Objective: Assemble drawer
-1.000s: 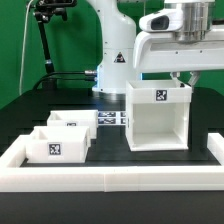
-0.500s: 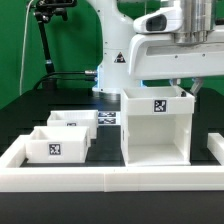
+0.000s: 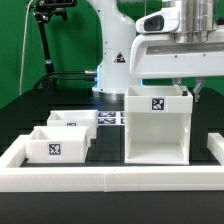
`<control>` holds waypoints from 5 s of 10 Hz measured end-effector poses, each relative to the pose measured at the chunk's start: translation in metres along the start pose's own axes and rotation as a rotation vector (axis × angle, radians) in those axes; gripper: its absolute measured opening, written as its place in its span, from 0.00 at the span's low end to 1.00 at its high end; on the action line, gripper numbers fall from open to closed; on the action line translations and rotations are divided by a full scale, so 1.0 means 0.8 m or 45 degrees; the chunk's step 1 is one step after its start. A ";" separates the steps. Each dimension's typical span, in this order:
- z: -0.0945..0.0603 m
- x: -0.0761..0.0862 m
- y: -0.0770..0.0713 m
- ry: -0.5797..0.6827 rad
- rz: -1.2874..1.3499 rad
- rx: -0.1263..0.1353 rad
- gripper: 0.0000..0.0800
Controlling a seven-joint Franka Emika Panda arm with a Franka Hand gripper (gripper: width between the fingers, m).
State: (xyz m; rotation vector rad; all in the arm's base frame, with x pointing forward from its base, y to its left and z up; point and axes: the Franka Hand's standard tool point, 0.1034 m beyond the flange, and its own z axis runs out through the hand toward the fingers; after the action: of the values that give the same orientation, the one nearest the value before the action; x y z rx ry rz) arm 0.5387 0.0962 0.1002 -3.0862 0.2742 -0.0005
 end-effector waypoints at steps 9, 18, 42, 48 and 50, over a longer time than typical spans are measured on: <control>-0.005 0.024 0.011 -0.007 0.857 0.064 0.05; -0.014 0.047 0.015 -0.103 1.444 0.029 0.05; -0.006 0.068 -0.017 -0.135 1.620 -0.111 0.05; -0.005 0.089 -0.020 -0.122 1.616 -0.100 0.05; -0.005 0.098 -0.021 -0.116 1.612 -0.095 0.05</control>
Offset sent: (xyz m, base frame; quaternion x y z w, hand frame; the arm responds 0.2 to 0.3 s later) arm 0.0241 -0.0357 0.0052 -0.0208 0.0176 0.3322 0.9428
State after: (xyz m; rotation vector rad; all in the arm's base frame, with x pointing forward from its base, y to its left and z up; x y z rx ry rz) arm 0.6192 0.0987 0.1046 -2.3755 2.0888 0.1838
